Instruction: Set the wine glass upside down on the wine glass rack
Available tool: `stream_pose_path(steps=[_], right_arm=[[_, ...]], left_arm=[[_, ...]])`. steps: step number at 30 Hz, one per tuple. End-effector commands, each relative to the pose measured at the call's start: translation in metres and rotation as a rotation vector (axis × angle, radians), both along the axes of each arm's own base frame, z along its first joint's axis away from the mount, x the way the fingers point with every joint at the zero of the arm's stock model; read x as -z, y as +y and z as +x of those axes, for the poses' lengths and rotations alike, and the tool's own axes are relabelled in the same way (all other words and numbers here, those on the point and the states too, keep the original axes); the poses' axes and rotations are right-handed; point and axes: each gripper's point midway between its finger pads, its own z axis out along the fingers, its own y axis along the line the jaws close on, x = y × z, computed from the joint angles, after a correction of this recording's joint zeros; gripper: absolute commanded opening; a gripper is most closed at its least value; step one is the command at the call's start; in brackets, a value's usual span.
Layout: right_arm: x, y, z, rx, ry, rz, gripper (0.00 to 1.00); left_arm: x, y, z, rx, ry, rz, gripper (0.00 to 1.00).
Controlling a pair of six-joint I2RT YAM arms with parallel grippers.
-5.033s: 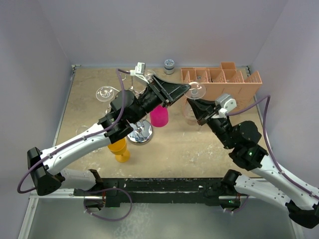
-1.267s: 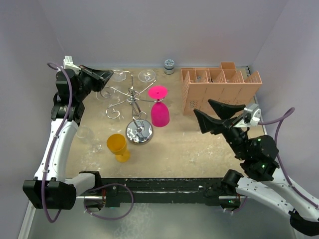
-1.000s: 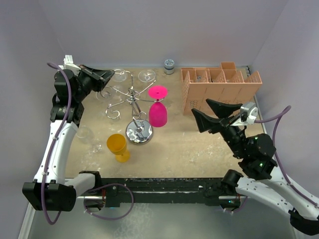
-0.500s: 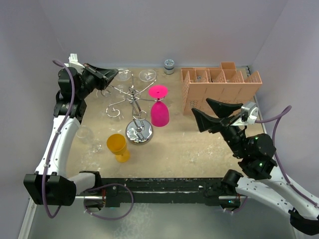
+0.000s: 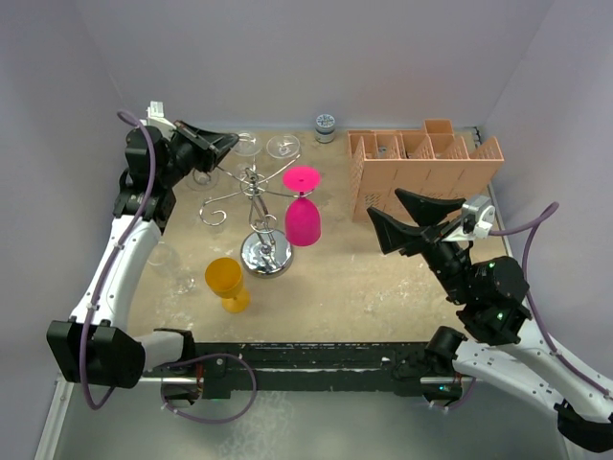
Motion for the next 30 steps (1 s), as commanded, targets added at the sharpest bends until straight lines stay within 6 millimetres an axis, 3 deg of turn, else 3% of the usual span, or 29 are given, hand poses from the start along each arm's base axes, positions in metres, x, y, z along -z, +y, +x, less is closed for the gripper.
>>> stream_pose_path(steps=[1, 23, 30], right_arm=[[-0.018, -0.004, -0.004, -0.006, -0.032, 0.057, 0.73], [-0.023, -0.006, -0.006, -0.006, -0.033, 0.076, 0.73], [-0.023, -0.007, -0.007, -0.011, -0.033, 0.078, 0.73]], left_arm=[[-0.042, -0.002, 0.001, -0.005, -0.130, -0.015, 0.00], [-0.064, -0.002, 0.019, -0.042, -0.174, -0.024, 0.00], [-0.063, 0.009, 0.026, -0.111, -0.167, 0.032, 0.00]])
